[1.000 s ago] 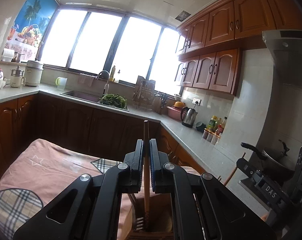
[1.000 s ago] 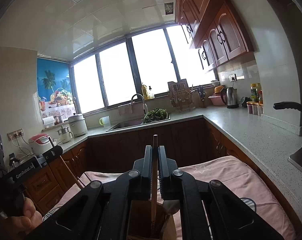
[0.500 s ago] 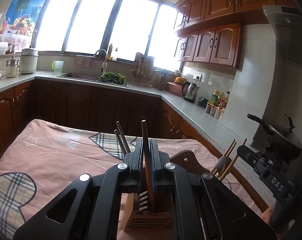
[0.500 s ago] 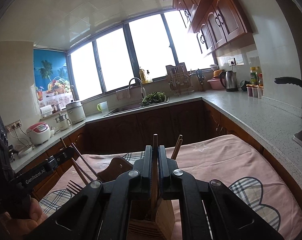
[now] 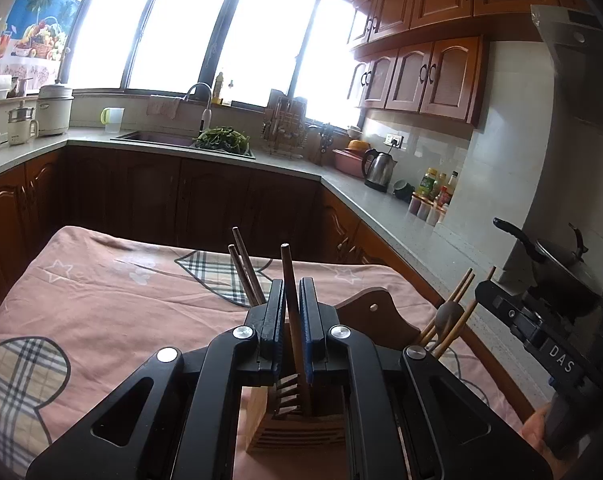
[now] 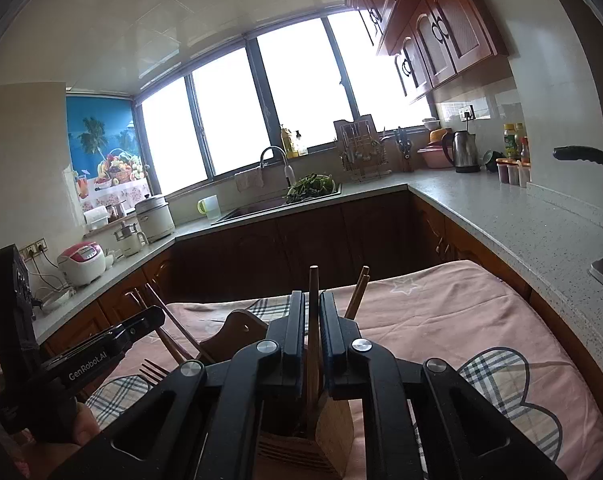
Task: Organize utensils
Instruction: 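Lower the chopstick into the holder and open the left tool while the right tool releases its chopstick, then move both open tools back from the holder over the cloth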
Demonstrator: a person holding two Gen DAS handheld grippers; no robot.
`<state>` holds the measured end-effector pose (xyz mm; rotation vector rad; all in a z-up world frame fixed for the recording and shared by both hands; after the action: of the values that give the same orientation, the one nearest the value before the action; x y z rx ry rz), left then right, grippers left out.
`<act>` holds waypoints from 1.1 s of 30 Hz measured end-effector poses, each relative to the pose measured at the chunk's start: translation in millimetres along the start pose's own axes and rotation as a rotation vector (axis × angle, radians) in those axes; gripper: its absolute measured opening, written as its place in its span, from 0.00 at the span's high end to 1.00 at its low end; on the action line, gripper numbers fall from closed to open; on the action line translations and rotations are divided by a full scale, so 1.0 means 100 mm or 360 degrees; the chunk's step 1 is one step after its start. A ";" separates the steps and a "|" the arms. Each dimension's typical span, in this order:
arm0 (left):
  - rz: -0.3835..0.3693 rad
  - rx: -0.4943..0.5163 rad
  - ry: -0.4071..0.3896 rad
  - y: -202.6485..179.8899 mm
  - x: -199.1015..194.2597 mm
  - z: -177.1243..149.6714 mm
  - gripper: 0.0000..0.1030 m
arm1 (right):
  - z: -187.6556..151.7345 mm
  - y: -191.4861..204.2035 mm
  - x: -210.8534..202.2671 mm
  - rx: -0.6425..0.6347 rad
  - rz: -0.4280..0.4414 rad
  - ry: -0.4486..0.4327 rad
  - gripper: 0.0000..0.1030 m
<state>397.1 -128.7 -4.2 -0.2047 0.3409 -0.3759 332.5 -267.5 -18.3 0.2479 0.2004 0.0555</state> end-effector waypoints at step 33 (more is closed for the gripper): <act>0.0209 -0.0044 0.0003 0.23 -0.66 -0.03 0.00 | 0.13 -0.05 -0.54 0.0113 0.0027 -0.0095 0.00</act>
<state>346.1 -82.0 5.7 -0.2076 0.3598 -0.2418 282.0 -279.1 2.9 0.3216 0.1414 0.0576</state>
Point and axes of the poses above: each gripper's, at about its wrist camera, not at the fingertips, and x roughly the way its jaws point, y to its left, z to its top, the point moved 3 cm from there along x, roughly the way its jaws point, and after that the axes turned 5 degrees about -y, right-handed, at the moved point
